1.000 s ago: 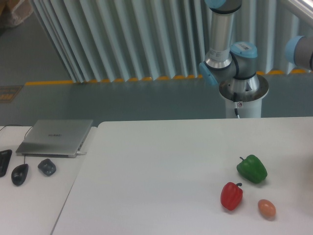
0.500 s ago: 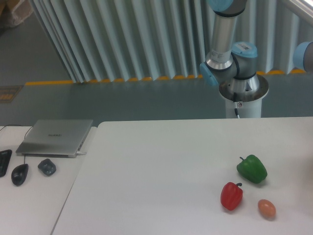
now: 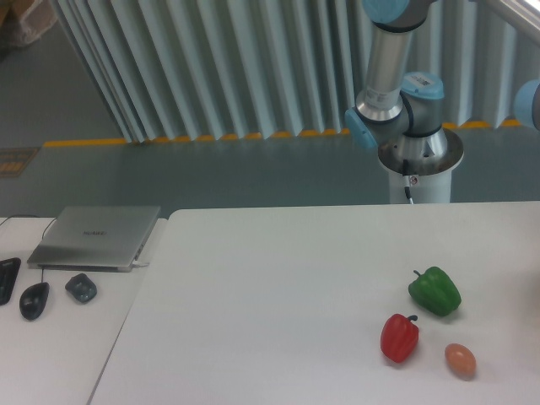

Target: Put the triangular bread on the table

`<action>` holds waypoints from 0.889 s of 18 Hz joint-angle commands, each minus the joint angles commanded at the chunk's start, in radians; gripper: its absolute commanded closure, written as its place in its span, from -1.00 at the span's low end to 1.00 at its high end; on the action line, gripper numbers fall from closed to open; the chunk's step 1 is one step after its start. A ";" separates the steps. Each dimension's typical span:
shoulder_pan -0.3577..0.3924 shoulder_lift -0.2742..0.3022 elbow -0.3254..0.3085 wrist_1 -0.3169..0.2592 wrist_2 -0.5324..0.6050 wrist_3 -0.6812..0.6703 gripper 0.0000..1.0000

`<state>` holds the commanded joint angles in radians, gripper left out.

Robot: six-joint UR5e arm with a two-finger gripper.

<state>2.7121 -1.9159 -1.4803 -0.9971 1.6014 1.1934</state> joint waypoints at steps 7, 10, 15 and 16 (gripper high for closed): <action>0.006 -0.060 0.015 -0.002 0.008 0.014 -1.00; 0.009 -0.089 0.032 -0.002 0.008 0.012 -1.00; 0.009 -0.107 0.041 -0.002 0.008 0.011 -1.00; 0.009 -0.113 0.046 -0.002 0.006 0.011 -1.00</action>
<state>2.7213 -2.0294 -1.4343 -0.9986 1.6076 1.2042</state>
